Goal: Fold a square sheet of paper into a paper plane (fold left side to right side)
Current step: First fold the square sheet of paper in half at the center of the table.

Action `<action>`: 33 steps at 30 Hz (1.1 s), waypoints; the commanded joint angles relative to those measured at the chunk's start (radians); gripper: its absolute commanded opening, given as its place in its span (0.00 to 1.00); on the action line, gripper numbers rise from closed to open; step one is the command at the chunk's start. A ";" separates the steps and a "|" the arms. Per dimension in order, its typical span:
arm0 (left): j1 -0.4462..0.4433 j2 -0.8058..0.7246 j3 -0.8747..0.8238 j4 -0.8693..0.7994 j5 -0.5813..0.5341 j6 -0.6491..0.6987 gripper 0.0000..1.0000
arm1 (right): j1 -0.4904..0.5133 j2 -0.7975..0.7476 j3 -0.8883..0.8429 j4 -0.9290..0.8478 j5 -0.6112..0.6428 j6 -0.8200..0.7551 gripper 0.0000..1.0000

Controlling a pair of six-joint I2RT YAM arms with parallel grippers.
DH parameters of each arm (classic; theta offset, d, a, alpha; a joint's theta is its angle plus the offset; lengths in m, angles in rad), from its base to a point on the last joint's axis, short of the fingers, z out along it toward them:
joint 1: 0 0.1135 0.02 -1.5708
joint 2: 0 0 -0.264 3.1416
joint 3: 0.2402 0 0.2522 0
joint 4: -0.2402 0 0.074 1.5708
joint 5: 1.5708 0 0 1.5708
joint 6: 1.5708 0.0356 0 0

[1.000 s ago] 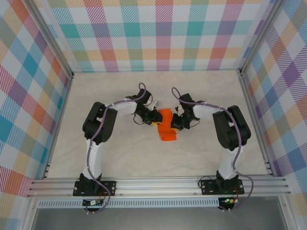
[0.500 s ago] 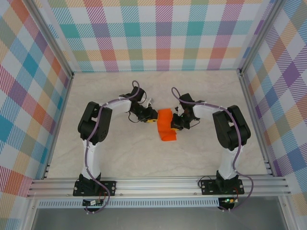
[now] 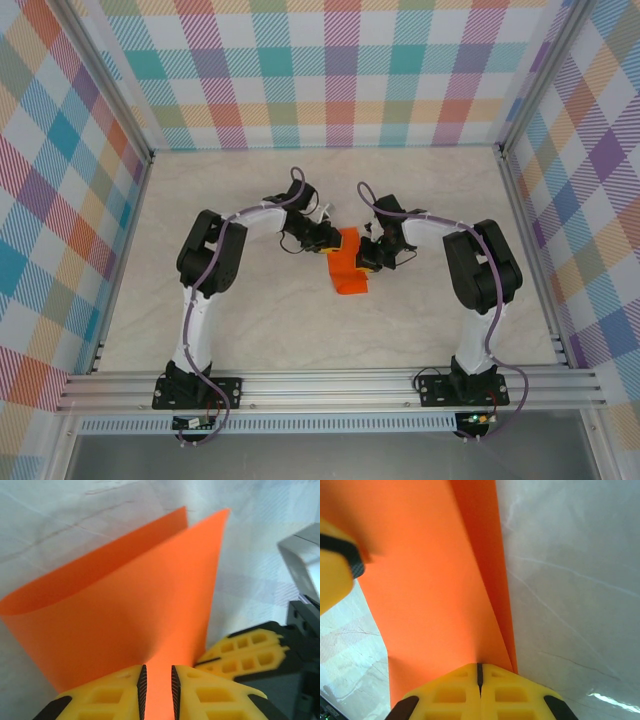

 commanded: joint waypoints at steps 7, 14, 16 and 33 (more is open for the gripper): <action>0.064 0.056 0.042 -0.028 -0.028 0.029 0.24 | 0.006 0.061 -0.017 -0.084 0.051 -0.018 0.05; 0.109 0.111 0.159 -0.079 -0.024 0.034 0.27 | 0.006 0.060 -0.018 -0.087 0.050 -0.024 0.05; 0.115 0.138 0.213 -0.101 -0.025 0.034 0.27 | 0.006 0.060 -0.021 -0.083 0.047 -0.023 0.05; 0.144 -0.068 0.181 -0.092 -0.013 -0.013 0.29 | 0.008 0.058 -0.021 -0.063 0.029 -0.010 0.05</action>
